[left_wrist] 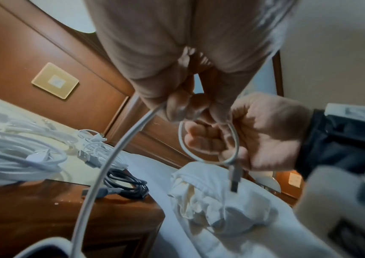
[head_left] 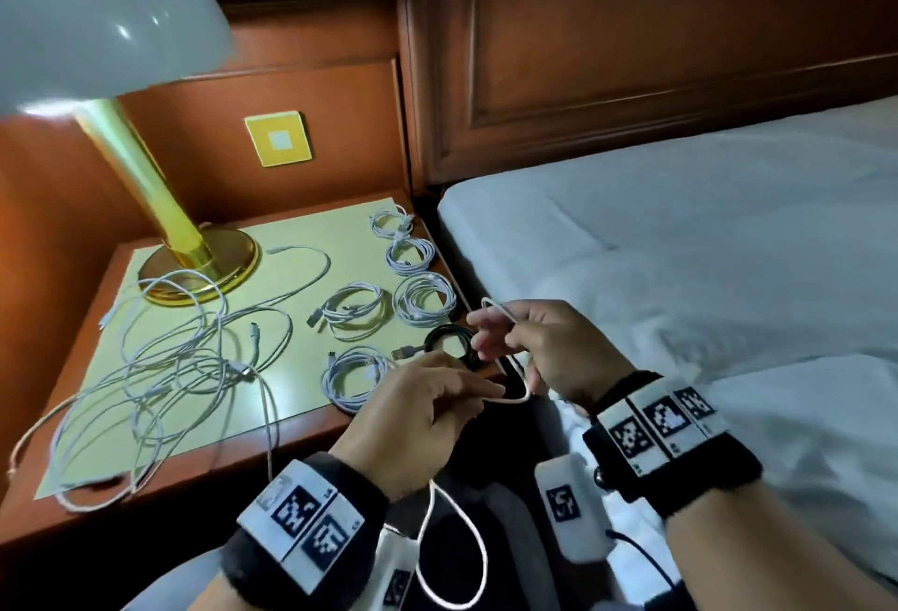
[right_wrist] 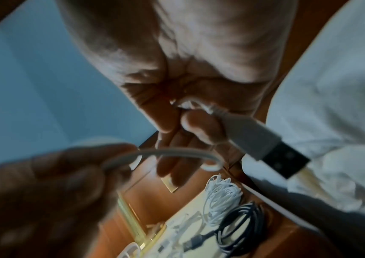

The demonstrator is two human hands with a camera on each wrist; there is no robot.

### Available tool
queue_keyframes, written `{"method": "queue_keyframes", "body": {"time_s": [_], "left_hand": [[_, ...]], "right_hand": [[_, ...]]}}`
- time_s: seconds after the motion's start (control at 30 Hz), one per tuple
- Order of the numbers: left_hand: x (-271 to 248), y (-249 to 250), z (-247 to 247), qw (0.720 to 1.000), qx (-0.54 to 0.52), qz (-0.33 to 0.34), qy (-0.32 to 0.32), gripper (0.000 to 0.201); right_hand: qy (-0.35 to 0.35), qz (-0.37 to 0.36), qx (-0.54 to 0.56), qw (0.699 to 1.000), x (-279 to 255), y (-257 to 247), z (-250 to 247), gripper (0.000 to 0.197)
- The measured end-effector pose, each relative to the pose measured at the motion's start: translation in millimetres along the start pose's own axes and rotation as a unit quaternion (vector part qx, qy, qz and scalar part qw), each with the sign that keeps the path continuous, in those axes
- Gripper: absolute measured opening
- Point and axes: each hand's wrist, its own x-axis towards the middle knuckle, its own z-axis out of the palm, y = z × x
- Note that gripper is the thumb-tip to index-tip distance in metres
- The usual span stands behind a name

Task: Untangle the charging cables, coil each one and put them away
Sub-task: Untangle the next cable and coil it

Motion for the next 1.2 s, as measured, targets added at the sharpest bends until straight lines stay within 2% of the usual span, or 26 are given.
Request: {"method": "queue_keyframes", "body": {"time_s": [0.07, 0.13, 0.23, 0.3, 0.4, 0.47, 0.53, 0.63, 0.77, 0.87, 1.03, 1.13, 1.2], "left_hand": [[1, -3, -8, 0.999, -0.011, -0.015, 0.038, 0.025], [1, -6, -15, 0.993, -0.050, -0.064, 0.091, 0.016], [0, -10, -26, 0.974, -0.117, -0.128, 0.144, 0.016], [-1, -12, -32, 0.961, -0.178, -0.150, 0.148, 0.018], [-4, -17, -42, 0.964, -0.187, -0.163, 0.099, 0.020], [-7, -21, -44, 0.964, -0.204, -0.158, 0.066, 0.018], [-8, -25, -45, 0.957, -0.222, -0.175, 0.061, 0.028], [-8, -24, -45, 0.932, -0.282, -0.205, 0.100, 0.024], [-4, -31, -46, 0.900, -0.341, -0.204, 0.178, 0.023], [-2, -33, -49, 0.889, -0.367, -0.187, 0.199, 0.026], [-1, -32, -51, 0.872, -0.413, -0.175, 0.197, 0.024], [-1, -30, -47, 0.865, -0.429, -0.173, 0.197, 0.027], [0, -25, -44, 0.864, -0.426, -0.170, 0.207, 0.020]], "right_hand": [[-0.036, 0.024, -0.043, 0.998, 0, 0, 10, 0.037], [-0.071, 0.035, -0.059, 0.995, -1, 0, 19, 0.035], [-0.131, 0.045, 0.025, 0.990, 0, 0, 28, 0.032], [-0.178, 0.053, 0.086, 0.979, 0, 0, 32, 0.033], [-0.209, 0.047, 0.165, 0.963, -2, 0, 39, 0.029], [-0.189, 0.052, 0.196, 0.961, -2, 1, 43, 0.025], [-0.151, 0.069, 0.202, 0.965, 2, 4, 45, 0.027], [-0.121, 0.090, 0.215, 0.965, 4, 7, 51, 0.022], [-0.071, 0.054, 0.223, 0.971, 6, 7, 54, 0.023], [-0.079, 0.014, 0.176, 0.981, 7, 9, 47, 0.019], [-0.075, -0.035, 0.063, 0.995, 8, 8, 35, 0.020], [-0.063, -0.013, 0.084, 0.994, 12, 12, 32, 0.025], [-0.062, -0.002, 0.144, 0.988, 13, 13, 32, 0.027]]}}
